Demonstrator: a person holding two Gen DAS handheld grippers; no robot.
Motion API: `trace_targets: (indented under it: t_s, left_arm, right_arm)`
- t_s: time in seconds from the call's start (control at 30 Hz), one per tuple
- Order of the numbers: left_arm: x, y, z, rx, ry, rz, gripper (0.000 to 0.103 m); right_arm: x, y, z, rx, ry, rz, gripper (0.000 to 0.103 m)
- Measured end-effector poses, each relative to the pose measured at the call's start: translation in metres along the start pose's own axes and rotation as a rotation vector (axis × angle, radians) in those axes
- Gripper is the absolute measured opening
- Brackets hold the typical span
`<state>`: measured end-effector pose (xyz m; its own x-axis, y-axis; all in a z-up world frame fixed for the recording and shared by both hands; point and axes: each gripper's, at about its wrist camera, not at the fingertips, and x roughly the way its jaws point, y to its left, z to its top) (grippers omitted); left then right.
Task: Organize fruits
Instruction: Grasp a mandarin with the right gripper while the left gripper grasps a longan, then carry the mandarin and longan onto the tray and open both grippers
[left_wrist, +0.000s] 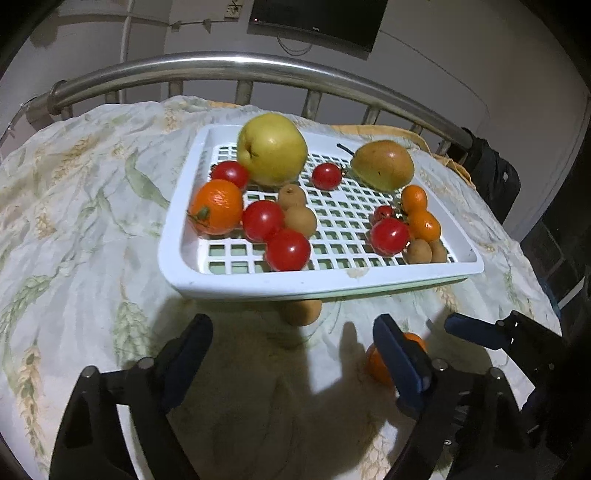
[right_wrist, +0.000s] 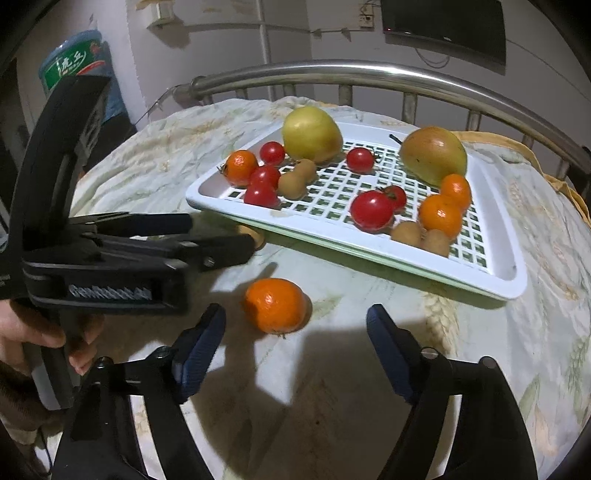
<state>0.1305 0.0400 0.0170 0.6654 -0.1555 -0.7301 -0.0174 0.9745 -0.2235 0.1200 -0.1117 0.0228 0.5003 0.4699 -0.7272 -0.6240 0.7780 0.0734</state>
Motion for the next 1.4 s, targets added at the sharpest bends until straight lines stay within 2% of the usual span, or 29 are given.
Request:
trace_targets:
  t_s: [0.2, 0.27, 0.3, 0.33, 0.43, 0.7, 1.0, 1.4]
  left_arm:
    - [0.01, -0.001, 0.0, 0.009, 0.015, -0.007, 0.066]
    - [0.011, 0.0, 0.0, 0.006, 0.009, -0.009, 0.058]
    - [0.012, 0.002, 0.001, 0.001, 0.006, -0.011, 0.05]
    - [0.014, 0.004, 0.001, -0.006, 0.008, -0.021, 0.037]
    - [0.016, 0.006, -0.001, -0.013, 0.019, -0.051, 0.026]
    - [-0.003, -0.005, -0.008, 0.052, 0.008, -0.067, 0.026]
    - [-0.03, -0.017, -0.005, 0.08, -0.054, -0.107, 0.026]
    - [-0.064, -0.007, 0.014, 0.046, -0.158, -0.105, 0.026]
  right_arm:
    - [0.015, 0.0, 0.004, -0.006, 0.038, 0.015, 0.054]
    - [0.02, 0.001, 0.004, -0.009, 0.052, 0.024, 0.044]
    - [0.022, 0.001, 0.003, -0.012, 0.06, 0.023, 0.041]
    - [0.023, 0.002, 0.002, -0.013, 0.062, 0.022, 0.037]
    - [0.021, 0.002, 0.002, -0.009, 0.056, 0.024, 0.036]
    - [0.009, -0.003, -0.006, 0.012, 0.033, 0.033, 0.035]
    - [-0.018, -0.029, -0.001, 0.096, -0.033, 0.041, 0.035]
    - [-0.063, -0.064, 0.019, 0.171, -0.155, -0.022, 0.035]
